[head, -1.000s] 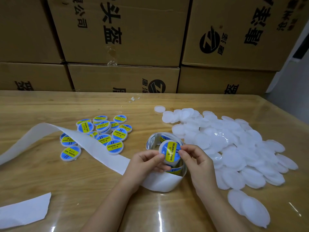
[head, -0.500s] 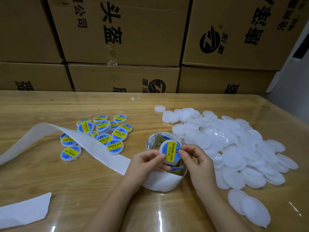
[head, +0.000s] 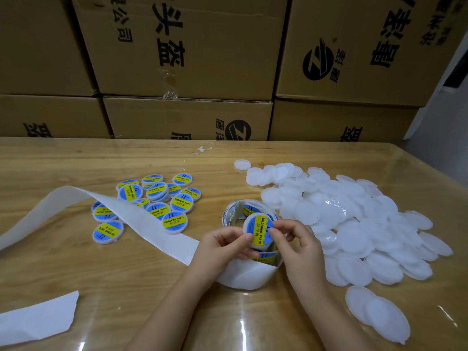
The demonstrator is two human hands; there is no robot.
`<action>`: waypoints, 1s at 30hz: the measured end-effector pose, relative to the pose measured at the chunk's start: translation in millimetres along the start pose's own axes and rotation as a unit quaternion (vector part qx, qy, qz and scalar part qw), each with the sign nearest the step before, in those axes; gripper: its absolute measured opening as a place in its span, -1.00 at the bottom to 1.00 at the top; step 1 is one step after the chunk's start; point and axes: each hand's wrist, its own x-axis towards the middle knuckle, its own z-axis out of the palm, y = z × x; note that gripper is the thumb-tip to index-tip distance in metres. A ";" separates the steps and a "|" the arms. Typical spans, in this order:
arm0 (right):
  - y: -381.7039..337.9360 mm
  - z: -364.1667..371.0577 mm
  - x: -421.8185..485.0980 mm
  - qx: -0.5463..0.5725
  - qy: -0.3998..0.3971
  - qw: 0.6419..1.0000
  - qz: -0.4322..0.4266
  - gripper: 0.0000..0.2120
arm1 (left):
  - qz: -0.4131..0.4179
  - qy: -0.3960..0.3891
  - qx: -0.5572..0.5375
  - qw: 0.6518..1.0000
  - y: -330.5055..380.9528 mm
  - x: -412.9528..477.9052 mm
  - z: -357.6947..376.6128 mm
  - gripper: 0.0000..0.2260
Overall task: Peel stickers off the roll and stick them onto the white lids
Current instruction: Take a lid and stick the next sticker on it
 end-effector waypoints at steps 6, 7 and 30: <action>-3.8 5.2 -5.2 -0.162 0.051 0.983 -0.065 -0.87 | -0.004 -0.008 0.010 1.000 0.8 -0.4 -0.1 -0.89; -3.9 6.1 -5.0 -0.182 0.058 0.979 -0.074 -0.92 | -0.004 -0.010 0.011 1.000 0.9 -0.6 -0.2 -0.89; -4.6 2.4 -1.4 -0.140 0.091 0.981 -0.103 -0.65 | -0.012 -0.016 -0.030 0.999 3.0 0.0 -3.4 -0.83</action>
